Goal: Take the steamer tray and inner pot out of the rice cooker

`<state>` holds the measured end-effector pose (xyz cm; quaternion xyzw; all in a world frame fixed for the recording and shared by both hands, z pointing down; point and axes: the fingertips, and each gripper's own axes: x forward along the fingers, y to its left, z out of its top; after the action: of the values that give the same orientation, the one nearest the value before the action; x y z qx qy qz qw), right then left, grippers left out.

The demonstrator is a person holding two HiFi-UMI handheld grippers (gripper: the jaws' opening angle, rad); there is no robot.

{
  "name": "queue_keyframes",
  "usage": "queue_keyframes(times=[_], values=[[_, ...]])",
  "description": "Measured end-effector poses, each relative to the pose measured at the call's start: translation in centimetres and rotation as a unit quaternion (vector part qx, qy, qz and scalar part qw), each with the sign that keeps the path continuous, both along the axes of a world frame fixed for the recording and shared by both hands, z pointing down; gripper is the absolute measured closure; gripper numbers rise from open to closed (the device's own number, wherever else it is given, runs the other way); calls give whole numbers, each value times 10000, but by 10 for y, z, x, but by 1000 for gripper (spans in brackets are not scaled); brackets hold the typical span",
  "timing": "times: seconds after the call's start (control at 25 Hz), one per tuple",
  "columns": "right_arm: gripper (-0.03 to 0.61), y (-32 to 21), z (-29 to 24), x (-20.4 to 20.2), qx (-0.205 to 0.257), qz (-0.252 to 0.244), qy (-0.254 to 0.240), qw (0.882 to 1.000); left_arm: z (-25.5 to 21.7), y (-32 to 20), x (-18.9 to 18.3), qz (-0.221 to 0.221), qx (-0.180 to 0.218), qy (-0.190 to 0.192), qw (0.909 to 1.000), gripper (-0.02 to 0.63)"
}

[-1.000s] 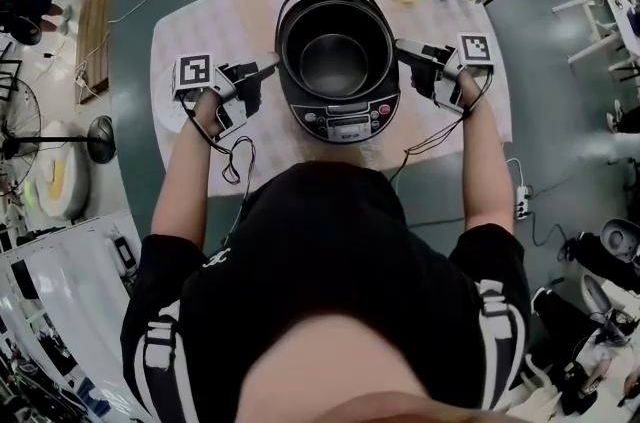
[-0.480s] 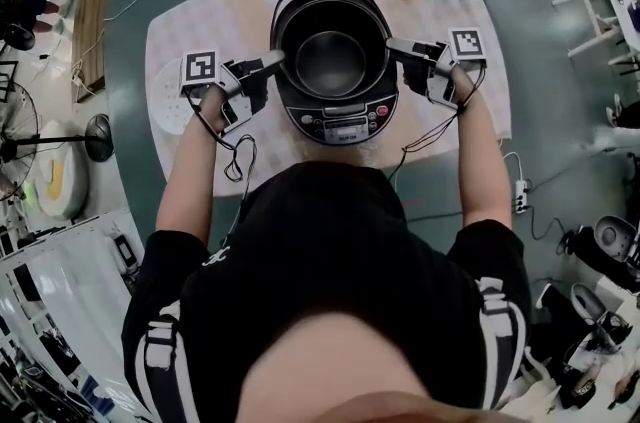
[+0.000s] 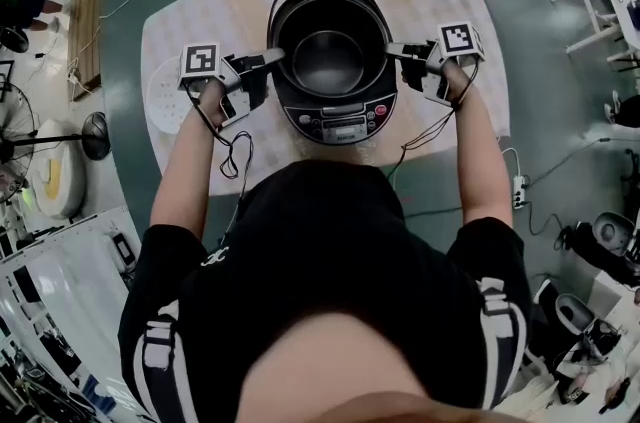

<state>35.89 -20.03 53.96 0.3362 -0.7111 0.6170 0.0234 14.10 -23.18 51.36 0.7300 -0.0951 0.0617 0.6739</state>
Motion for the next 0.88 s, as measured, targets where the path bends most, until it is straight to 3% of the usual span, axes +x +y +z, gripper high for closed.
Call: queue_keyframes(times=[0.16,0.52,0.6,0.72,0.88], values=[[565,0,1,0,-50,-106,230,9997,14,1,-4,64,42,-529,9986,594],[566,1,0,-3,-7,104,124,9999,22,0,-6,111,-131,-529,9985,598],[566,3,1,-3,-46,161,291,9994,18,1,-6,41,-73,-443,9990,598],[566,8,0,0,-57,181,391,9991,1,2,-3,7,45,-7,10000,598],[566,6,-32,1,431,307,-34,9986,-29,6,-4,45,209,407,9989,598]])
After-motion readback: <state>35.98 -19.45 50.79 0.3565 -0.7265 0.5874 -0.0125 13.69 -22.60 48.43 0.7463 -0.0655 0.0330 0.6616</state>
